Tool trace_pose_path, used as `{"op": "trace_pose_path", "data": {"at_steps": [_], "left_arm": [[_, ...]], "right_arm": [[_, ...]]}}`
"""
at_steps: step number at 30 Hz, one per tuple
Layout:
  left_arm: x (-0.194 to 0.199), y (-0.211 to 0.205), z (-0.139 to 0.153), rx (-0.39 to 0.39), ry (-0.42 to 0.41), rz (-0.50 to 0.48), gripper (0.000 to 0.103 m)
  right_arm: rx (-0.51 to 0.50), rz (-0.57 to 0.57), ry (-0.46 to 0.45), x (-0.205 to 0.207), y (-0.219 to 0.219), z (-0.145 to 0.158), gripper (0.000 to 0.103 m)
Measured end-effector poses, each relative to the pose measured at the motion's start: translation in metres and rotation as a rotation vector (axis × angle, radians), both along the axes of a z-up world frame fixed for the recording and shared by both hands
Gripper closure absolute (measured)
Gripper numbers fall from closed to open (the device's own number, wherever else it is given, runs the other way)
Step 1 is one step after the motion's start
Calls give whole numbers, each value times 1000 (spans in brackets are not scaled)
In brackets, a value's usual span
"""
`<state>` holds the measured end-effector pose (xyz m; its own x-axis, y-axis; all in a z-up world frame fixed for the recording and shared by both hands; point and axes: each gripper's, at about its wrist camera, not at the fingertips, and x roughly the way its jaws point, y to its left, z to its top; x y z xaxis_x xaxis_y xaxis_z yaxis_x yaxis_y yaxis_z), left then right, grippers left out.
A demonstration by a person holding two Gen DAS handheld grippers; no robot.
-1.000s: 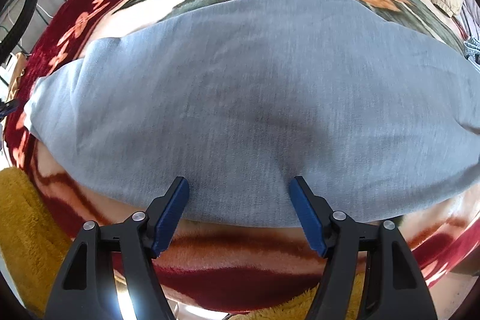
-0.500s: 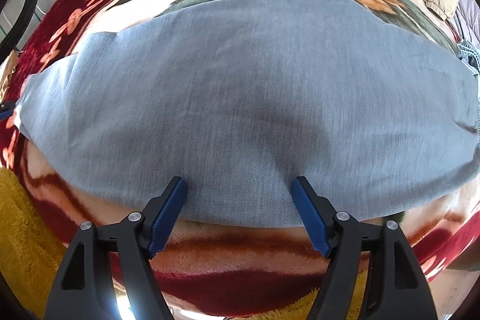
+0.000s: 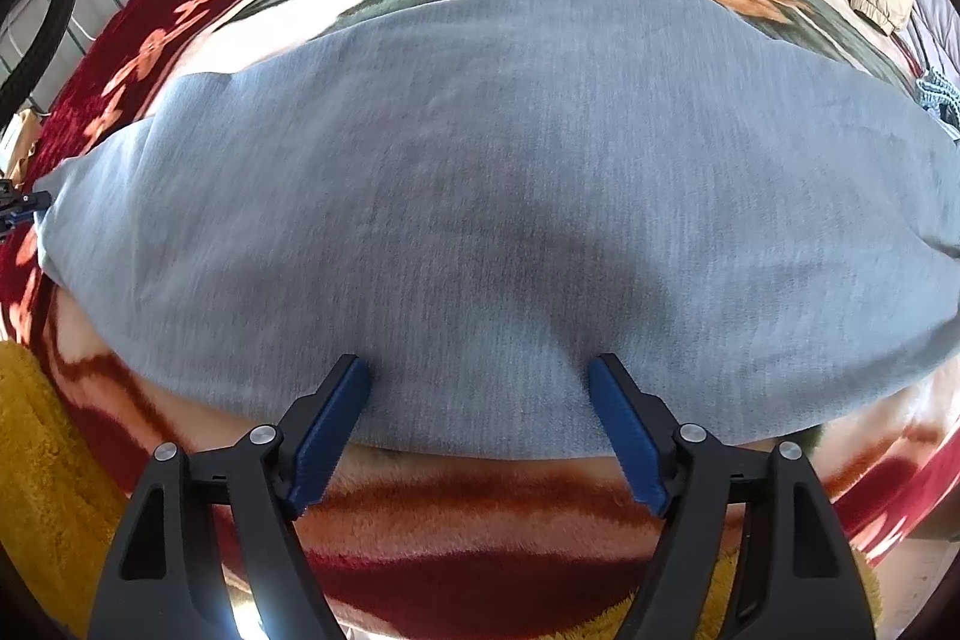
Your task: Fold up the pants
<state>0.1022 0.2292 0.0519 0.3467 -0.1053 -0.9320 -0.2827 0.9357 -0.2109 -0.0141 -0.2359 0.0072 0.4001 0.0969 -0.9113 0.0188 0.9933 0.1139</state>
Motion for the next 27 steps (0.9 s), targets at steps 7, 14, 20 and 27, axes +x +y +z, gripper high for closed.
{"op": "trace_pose_path", "data": {"at_steps": [7,14,20,27], "left_arm": [[-14,-4,27,70,-60,-24,94],[-16,7,24,80,-36,10,93],[-20,8,19,151,7,18,77],[-22,18,4,10,39,65,62]], "right_arm": [[-3,1,-5,-1,0,0,25],[-3,1,-10,-2,0,0,25],[-4,6,-13,-3,1,0,23],[-4,8,-15,-2,1,-1,21]]}}
